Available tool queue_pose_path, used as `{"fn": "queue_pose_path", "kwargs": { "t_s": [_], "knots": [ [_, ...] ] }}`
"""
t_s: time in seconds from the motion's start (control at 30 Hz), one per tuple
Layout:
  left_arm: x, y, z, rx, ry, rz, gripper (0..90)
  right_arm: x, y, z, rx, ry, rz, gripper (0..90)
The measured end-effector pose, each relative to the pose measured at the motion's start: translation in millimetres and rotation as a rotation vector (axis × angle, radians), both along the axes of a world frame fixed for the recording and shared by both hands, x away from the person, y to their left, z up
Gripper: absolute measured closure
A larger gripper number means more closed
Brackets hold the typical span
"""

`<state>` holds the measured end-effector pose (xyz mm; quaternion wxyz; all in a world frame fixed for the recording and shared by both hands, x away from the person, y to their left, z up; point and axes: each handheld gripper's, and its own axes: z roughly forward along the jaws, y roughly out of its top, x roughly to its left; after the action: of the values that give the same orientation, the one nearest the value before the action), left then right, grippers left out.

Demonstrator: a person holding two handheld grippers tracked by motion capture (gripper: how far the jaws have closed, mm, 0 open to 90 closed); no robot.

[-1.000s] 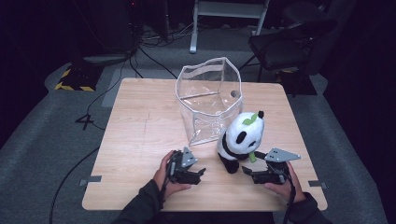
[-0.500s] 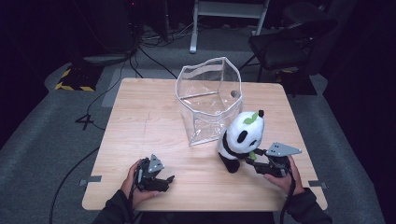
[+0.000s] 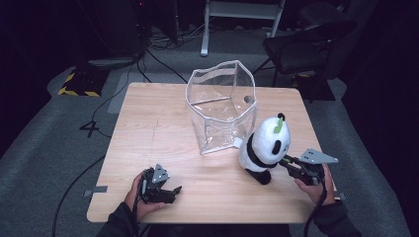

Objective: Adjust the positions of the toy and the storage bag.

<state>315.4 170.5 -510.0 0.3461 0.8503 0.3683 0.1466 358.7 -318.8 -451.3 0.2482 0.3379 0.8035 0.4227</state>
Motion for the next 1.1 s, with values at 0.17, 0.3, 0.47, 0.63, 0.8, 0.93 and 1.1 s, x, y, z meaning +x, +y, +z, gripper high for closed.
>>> {"fn": "queue_pose_path", "kwargs": {
  "t_s": [0.17, 0.3, 0.47, 0.63, 0.8, 0.93, 1.1],
  "knots": [
    [0.8, 0.7, -0.1, -0.002, 0.003, -0.004, 18.3, 6.2, -13.0, 0.6, 0.003, -0.006, -0.045, 75.7],
    [1.0, 1.5, 0.1, 0.003, 0.001, -0.009, 18.3, 17.2, -24.6, -0.2, 0.013, -0.004, -0.071, 75.6],
    [1.1, 1.5, 0.0, 0.001, 0.001, -0.01, 18.4, 26.5, -36.7, -0.3, 0.017, -0.007, -0.087, 75.6],
    [1.4, 1.6, 0.0, 0.001, 0.002, -0.01, 18.3, 37.0, -49.2, -0.6, 0.023, -0.018, -0.144, 75.7],
    [1.6, 1.8, 0.0, -0.001, 0.005, -0.01, 18.2, 53.0, -56.3, -2.4, 0.048, -0.019, -0.164, 75.6],
    [1.8, 1.8, 0.0, -0.002, 0.008, -0.01, 18.2, 60.9, -57.6, -2.7, 0.058, -0.021, -0.175, 75.5],
    [1.7, 1.9, 0.0, -0.002, 0.009, -0.01, 18.2, 68.4, -58.3, -3.1, 0.062, -0.014, -0.187, 74.1]
  ]
}}
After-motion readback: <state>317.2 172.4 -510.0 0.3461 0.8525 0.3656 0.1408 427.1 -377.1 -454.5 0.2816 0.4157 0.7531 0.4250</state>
